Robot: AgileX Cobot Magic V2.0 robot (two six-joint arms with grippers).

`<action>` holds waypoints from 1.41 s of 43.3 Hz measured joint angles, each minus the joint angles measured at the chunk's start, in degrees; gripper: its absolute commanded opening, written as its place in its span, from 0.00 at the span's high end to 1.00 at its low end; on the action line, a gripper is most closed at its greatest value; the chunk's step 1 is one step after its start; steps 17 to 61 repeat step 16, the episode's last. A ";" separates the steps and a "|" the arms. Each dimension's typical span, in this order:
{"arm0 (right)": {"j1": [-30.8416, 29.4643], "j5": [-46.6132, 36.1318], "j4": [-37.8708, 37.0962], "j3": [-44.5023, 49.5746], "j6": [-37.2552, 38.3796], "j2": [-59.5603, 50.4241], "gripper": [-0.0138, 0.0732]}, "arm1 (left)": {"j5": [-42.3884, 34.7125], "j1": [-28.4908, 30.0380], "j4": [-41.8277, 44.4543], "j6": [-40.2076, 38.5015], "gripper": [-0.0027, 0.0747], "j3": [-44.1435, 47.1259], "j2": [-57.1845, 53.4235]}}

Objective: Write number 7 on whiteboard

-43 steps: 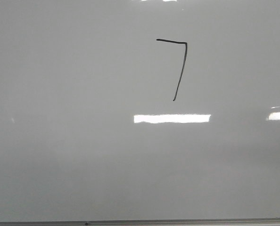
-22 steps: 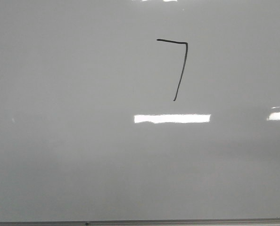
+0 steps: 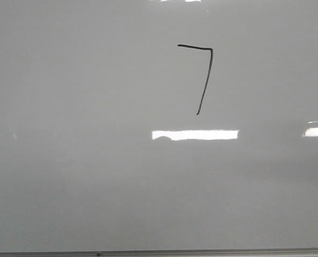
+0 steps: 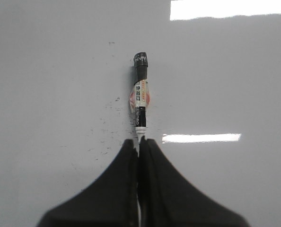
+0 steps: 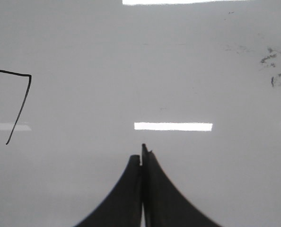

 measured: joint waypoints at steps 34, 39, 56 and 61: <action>0.00 -0.27 0.00 0.00 0.03 0.00 0.92 | 0.00 0.00 0.00 0.00 0.99 0.00 0.00; 0.00 -0.27 0.00 0.00 0.03 0.00 0.92 | 0.00 0.00 0.00 0.00 0.99 0.00 0.00; 0.00 -0.27 0.00 0.00 0.03 0.00 0.92 | 0.00 0.00 0.00 0.00 0.99 0.00 0.00; 0.00 -0.27 0.00 0.00 0.03 0.00 0.92 | 0.00 0.00 0.00 0.00 0.99 0.00 0.00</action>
